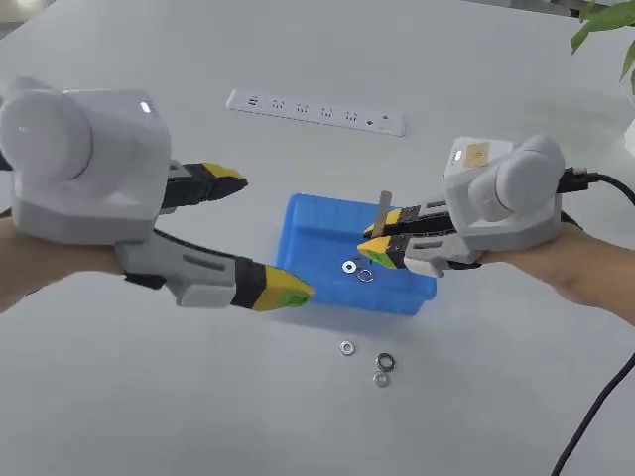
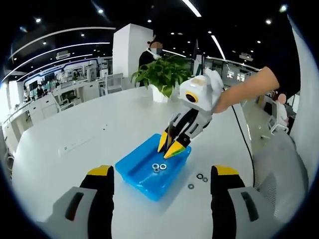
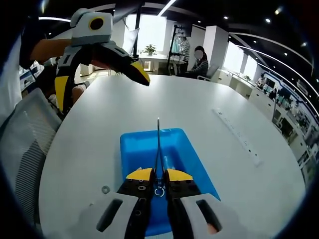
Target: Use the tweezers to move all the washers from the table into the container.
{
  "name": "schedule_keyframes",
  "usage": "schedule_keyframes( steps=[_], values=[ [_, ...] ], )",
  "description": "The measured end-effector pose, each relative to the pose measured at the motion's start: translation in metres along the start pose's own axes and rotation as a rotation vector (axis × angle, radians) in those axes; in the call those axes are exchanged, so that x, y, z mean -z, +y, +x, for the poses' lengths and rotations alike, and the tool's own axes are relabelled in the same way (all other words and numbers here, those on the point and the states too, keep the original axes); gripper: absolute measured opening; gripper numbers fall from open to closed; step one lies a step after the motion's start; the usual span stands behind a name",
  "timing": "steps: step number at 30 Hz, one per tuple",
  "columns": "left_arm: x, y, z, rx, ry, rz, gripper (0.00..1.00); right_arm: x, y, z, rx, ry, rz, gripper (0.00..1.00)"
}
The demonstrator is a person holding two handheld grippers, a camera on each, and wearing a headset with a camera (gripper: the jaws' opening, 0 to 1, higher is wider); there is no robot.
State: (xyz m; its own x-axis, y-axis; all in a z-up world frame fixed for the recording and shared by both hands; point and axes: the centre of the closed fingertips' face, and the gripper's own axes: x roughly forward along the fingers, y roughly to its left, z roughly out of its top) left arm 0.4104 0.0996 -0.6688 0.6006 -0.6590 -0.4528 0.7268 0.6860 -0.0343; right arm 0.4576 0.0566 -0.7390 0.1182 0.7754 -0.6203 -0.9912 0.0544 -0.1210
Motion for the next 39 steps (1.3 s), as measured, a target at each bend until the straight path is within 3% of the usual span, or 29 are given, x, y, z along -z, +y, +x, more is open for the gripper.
schedule_keyframes(
  steps=[2,4,5,7,9,11,13,17,19,21,24,33,39],
  values=[
    [-0.006,-0.004,0.009,0.037,-0.005,0.009,0.76,-0.002,0.001,0.000,-0.002,-0.003,-0.001,0.10],
    [-0.017,-0.018,0.018,0.127,-0.048,-0.080,0.74,-0.005,0.002,0.000,-0.006,-0.011,0.000,0.10],
    [-0.022,-0.015,0.023,0.115,-0.069,-0.068,0.75,-0.006,0.003,0.000,-0.008,-0.012,-0.002,0.10],
    [-0.023,-0.014,0.030,0.112,-0.063,-0.017,0.72,-0.008,0.004,0.000,-0.011,-0.015,-0.004,0.10],
    [-0.019,-0.014,0.038,0.115,-0.023,0.047,0.65,-0.010,0.006,0.000,-0.016,-0.022,-0.002,0.10],
    [-0.022,-0.019,0.045,0.154,-0.035,0.039,0.57,-0.012,0.008,0.001,-0.025,-0.026,0.000,0.10],
    [-0.031,-0.026,0.050,0.208,-0.081,-0.009,0.51,-0.013,0.009,0.001,-0.033,-0.035,0.009,0.10],
    [-0.029,-0.020,0.059,0.197,-0.066,0.033,0.46,-0.014,0.011,0.001,-0.047,-0.044,0.010,0.10],
    [-0.037,-0.020,0.060,0.213,-0.107,0.055,0.39,-0.014,0.014,0.002,-0.062,-0.048,0.012,0.10],
    [-0.037,-0.020,0.063,0.225,-0.095,0.040,0.35,-0.015,0.016,0.002,-0.070,-0.051,0.011,0.10],
    [-0.028,-0.017,0.066,0.225,-0.057,0.092,0.28,-0.016,0.019,0.003,-0.079,-0.054,0.012,0.10],
    [-0.025,-0.022,0.066,0.256,-0.052,0.077,0.12,-0.016,0.020,0.006,-0.095,-0.056,0.013,0.10],
    [-0.025,-0.022,0.067,0.255,-0.042,0.073,0.10,-0.014,0.022,0.006,-0.106,-0.052,0.010,0.10]
  ],
)
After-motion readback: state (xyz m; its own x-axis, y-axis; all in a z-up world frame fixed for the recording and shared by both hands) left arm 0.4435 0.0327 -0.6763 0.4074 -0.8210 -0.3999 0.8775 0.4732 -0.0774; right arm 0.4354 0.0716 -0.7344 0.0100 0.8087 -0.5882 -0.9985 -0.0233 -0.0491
